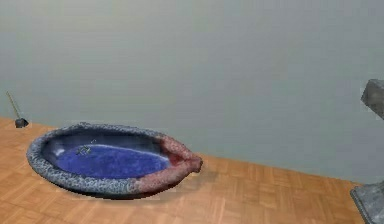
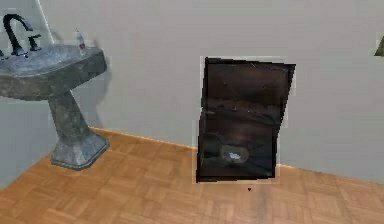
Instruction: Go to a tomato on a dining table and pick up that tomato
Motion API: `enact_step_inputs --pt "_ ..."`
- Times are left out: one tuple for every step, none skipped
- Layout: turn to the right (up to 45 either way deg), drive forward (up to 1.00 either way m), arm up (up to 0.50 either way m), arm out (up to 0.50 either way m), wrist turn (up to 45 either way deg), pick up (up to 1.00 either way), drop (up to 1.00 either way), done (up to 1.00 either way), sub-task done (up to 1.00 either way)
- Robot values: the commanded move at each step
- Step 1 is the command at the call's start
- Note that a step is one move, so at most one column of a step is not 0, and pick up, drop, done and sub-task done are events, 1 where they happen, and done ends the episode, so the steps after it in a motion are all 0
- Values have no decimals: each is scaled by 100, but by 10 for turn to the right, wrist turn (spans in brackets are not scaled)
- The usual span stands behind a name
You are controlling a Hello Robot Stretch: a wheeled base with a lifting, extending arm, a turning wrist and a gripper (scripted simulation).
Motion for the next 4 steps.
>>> enact_step_inputs --pt "450 0 0 0 0 0 0 0 0" --pt "450 0 0 0 0 0 0 0 0" --pt "450 0 0 0 0 0 0 0 0" --pt "90 0 0 0 0 0 0 0 0"
